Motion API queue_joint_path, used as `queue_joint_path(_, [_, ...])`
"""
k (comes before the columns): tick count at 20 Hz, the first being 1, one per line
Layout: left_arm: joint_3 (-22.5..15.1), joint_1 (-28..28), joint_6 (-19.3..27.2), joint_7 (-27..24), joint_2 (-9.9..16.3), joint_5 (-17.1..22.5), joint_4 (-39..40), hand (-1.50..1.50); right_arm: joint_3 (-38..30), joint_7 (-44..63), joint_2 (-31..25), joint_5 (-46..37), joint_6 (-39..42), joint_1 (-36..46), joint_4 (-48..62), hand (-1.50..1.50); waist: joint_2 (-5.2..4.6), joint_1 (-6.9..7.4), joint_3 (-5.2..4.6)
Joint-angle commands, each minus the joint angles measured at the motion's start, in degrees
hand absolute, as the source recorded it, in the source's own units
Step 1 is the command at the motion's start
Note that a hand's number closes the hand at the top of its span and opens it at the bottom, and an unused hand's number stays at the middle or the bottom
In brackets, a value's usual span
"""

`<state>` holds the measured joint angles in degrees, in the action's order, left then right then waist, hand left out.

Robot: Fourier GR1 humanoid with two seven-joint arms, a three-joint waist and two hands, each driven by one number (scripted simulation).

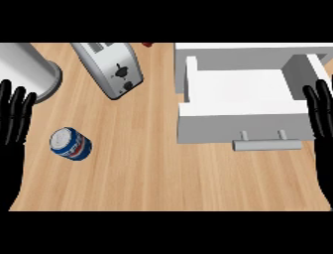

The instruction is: Pick up the can, place it into the drawer and close the drawer

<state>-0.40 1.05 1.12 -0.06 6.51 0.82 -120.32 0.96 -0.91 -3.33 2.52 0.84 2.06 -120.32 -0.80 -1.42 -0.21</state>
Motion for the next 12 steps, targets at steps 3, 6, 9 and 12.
queue_joint_path(3, [0.15, 0.3, -16.13, -3.06, 6.25, 15.05, 0.71, -1.5, -2.54, 0.07, -1.38, -1.86, -1.01, 0.85, 1.4, -1.5, 0.76, 1.61, 0.12])
queue_joint_path(6, [-2.19, -0.49, -26.73, -5.76, 9.47, 23.81, 0.45, -1.5, -2.5, 0.43, -2.5, -2.98, -0.68, -0.19, -0.32, -1.5, 1.0, 0.98, -0.06])
queue_joint_path(9, [-0.85, 4.96, -27.03, 4.07, 15.4, 20.49, 7.72, -1.5, -2.89, 11.37, -1.85, -3.25, -2.87, -5.28, 3.76, -1.5, 0.62, 1.19, 0.1])
queue_joint_path(12, [3.66, 4.67, -32.44, 3.78, 19.82, 24.98, 10.78, -1.5, -1.79, 12.46, -1.56, -3.42, -2.38, -8.38, 0.88, -1.5, 0.84, 1.11, 0.17])
